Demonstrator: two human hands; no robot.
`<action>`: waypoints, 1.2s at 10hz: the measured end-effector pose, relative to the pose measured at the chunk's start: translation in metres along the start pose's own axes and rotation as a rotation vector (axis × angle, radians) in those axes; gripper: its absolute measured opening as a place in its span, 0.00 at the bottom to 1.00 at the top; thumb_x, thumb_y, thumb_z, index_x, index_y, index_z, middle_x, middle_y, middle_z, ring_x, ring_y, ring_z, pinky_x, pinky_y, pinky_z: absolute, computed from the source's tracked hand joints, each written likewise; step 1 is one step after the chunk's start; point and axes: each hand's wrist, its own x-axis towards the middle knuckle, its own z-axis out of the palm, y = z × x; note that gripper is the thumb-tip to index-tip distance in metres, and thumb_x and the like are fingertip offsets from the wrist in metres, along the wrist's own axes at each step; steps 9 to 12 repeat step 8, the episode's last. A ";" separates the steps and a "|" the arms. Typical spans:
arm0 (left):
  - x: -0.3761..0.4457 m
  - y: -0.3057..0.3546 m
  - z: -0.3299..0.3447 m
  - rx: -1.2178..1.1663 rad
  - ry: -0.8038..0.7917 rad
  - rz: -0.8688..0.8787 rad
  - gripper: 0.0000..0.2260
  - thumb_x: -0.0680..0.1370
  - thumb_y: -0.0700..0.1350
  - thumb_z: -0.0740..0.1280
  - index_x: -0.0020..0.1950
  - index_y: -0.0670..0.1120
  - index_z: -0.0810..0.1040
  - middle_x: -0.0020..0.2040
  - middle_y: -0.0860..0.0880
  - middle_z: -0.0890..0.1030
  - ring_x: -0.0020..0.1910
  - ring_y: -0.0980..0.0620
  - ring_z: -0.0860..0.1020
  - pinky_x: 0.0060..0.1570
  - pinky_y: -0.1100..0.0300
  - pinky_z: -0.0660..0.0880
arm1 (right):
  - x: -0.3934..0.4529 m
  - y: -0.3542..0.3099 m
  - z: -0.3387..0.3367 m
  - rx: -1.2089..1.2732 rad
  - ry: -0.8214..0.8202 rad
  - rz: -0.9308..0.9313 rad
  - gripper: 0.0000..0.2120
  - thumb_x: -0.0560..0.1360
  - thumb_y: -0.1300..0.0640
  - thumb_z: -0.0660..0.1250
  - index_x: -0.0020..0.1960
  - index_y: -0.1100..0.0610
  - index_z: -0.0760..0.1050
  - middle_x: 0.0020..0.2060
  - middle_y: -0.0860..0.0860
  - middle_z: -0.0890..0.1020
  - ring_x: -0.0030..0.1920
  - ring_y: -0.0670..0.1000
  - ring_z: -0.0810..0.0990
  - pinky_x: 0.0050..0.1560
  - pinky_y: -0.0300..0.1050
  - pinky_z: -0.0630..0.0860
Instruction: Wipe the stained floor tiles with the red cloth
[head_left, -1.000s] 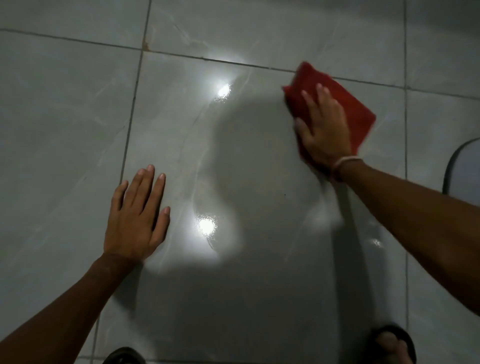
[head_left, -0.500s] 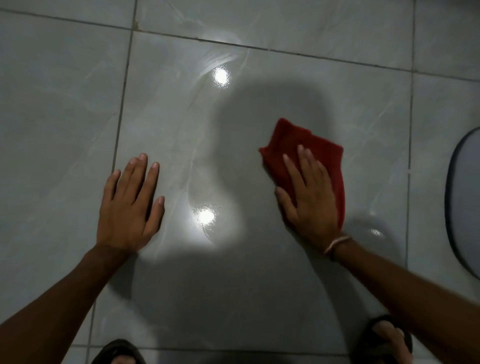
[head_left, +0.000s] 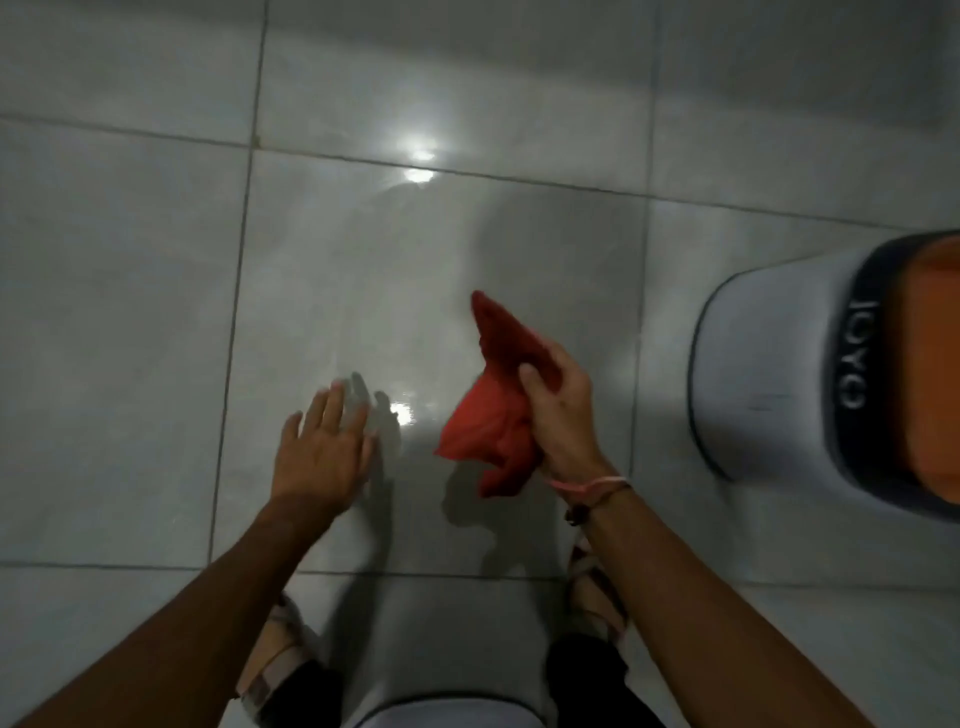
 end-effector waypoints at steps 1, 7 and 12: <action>-0.044 0.062 -0.040 -0.024 -0.009 0.050 0.26 0.86 0.54 0.52 0.80 0.44 0.69 0.84 0.35 0.61 0.82 0.36 0.62 0.76 0.38 0.65 | -0.042 -0.076 -0.092 0.262 0.143 0.036 0.20 0.85 0.71 0.59 0.75 0.64 0.71 0.68 0.62 0.81 0.65 0.59 0.83 0.70 0.53 0.80; -0.007 0.455 -0.114 0.224 0.217 0.643 0.33 0.86 0.59 0.43 0.86 0.41 0.43 0.86 0.38 0.43 0.86 0.41 0.42 0.85 0.42 0.41 | -0.007 -0.089 -0.396 -1.405 0.193 -0.050 0.34 0.86 0.40 0.43 0.87 0.55 0.44 0.87 0.60 0.47 0.88 0.59 0.46 0.84 0.72 0.48; -0.029 0.405 -0.143 0.174 0.254 0.601 0.35 0.84 0.62 0.42 0.86 0.41 0.48 0.86 0.38 0.48 0.86 0.40 0.47 0.85 0.41 0.49 | -0.034 -0.126 -0.388 -1.154 0.208 -0.103 0.34 0.88 0.41 0.51 0.87 0.50 0.42 0.88 0.53 0.45 0.88 0.53 0.42 0.86 0.68 0.44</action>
